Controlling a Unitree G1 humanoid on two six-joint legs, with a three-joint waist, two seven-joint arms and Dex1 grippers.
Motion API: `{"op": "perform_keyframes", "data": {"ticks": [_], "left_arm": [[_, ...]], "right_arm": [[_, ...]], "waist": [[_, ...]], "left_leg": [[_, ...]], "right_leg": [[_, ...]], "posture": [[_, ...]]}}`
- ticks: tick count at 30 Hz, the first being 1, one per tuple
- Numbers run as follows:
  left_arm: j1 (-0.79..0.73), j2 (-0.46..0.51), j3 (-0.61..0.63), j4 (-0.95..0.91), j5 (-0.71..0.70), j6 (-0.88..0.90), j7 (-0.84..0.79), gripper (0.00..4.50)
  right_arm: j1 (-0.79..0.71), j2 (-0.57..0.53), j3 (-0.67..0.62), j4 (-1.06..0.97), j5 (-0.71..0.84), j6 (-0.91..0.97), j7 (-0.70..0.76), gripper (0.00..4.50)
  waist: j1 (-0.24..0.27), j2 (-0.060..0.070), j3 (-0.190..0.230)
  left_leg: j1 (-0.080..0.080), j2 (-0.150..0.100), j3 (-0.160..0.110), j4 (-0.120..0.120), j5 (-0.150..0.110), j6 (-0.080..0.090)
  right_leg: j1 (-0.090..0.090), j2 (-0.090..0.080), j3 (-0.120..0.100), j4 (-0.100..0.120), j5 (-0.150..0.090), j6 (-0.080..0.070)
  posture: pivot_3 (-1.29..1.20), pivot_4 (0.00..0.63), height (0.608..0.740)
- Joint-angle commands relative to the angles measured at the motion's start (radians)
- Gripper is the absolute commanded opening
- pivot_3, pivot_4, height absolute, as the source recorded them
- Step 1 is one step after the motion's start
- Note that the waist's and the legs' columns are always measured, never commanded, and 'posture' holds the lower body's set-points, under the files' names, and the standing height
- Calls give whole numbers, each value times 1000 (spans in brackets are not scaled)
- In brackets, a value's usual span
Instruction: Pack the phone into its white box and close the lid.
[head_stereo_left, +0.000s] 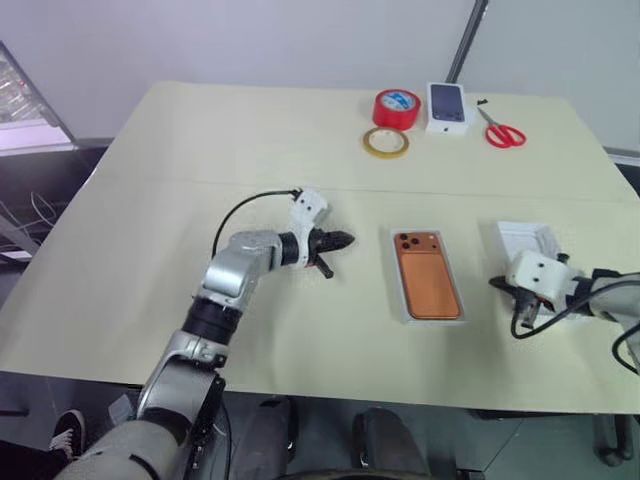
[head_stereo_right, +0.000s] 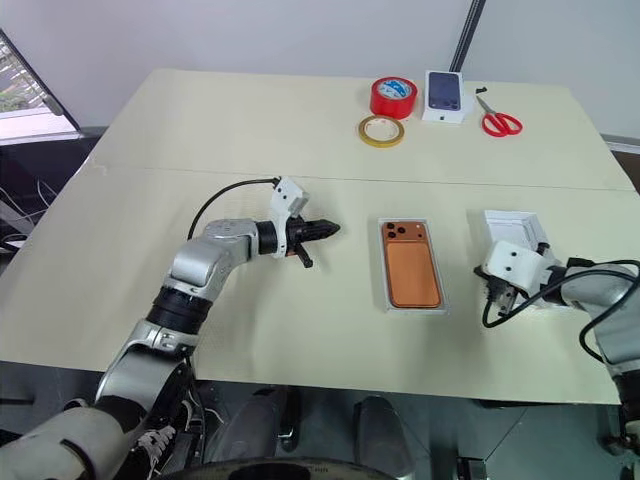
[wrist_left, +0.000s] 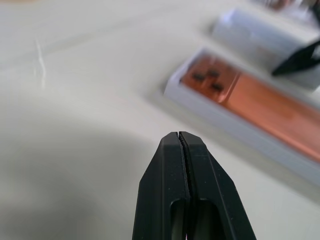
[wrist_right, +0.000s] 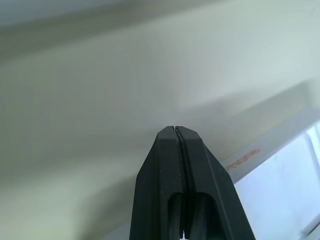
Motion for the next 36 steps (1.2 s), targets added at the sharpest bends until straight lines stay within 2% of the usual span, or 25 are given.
{"op": "perform_keyframes", "data": {"ticks": [1,3,4,5,6,12,16,17,22,26,29,34,36], "left_arm": [[6,18,87,-89,-99,12,-23,36],[18,45,116,-123,-161,49,-69,36],[24,59,120,-139,-175,49,-86,549],[37,89,122,-159,-175,21,-111,861],[45,110,124,-171,-175,4,-127,1278],[125,261,110,-207,-188,-69,-292,4405],[171,306,92,-247,-150,-203,-339,4467],[176,312,98,-240,-154,-233,-361,4467],[185,321,106,-207,-156,-325,-411,4467],[205,329,103,-204,-164,-367,-451,4467],[215,329,97,-197,-163,-386,-469,4467],[210,319,96,-186,-165,-389,-473,4467],[207,314,94,-185,-163,-391,-474,4467]], "right_arm": [[1,-17,-46,-47,48,23,24,0],[-35,19,-84,-116,194,202,60,0],[-49,32,-100,-145,252,268,72,525],[-65,49,-105,-161,253,272,45,804],[-74,59,-107,-172,242,267,22,1269],[-100,71,-103,-195,204,395,-76,4412],[-147,79,-103,-189,180,525,-173,4470],[-146,92,-123,-224,212,618,-193,4470],[-34,65,-160,-410,292,856,-176,4470],[28,23,-189,-448,287,929,-186,4470],[9,23,-213,-453,303,955,-200,4470],[-82,95,-278,-469,412,1047,-219,4470],[-79,86,-257,-449,379,1041,-251,4470]], "waist": [[0,0,0],[-5,1,0],[-9,1,0],[-14,1,0],[-15,2,0],[-3,2,1],[1,3,1],[1,3,1],[0,3,1],[-4,4,1],[-3,4,1],[-4,4,1],[0,4,1]], "left_leg": [[0,0,0,0,0,0],[0,0,0,0,0,0],[1,1,0,0,0,0],[1,1,0,0,0,0],[1,2,0,0,0,0],[1,1,0,-1,0,0],[0,1,1,-1,0,-1],[0,1,1,-1,0,-1],[-1,1,1,-5,0,0],[-1,1,1,-5,-1,0],[-1,1,1,-5,0,0],[-1,1,1,-5,-1,0],[-1,1,1,-5,-1,1]], "right_leg": [[0,0,0,0,0,0],[0,0,0,0,0,0],[0,1,0,1,0,0],[0,1,0,1,0,0],[0,1,0,1,0,0],[0,0,0,0,0,0],[-2,-2,1,0,0,-1],[-2,-2,1,0,0,-1],[-2,-3,1,-3,0,-1],[-3,-3,1,-3,0,-1],[-3,-3,1,-3,0,-1],[-3,-2,1,-3,0,-1],[-3,-2,1,-3,0,-1]], "posture": [[0,150,740],[0,150,740],[0,150,740],[0,150,740],[0,150,740],[0,150,740],[0,150,740],[0,150,740],[0,150,740],[0,150,740],[0,150,740],[0,150,740],[0,150,740]]}}
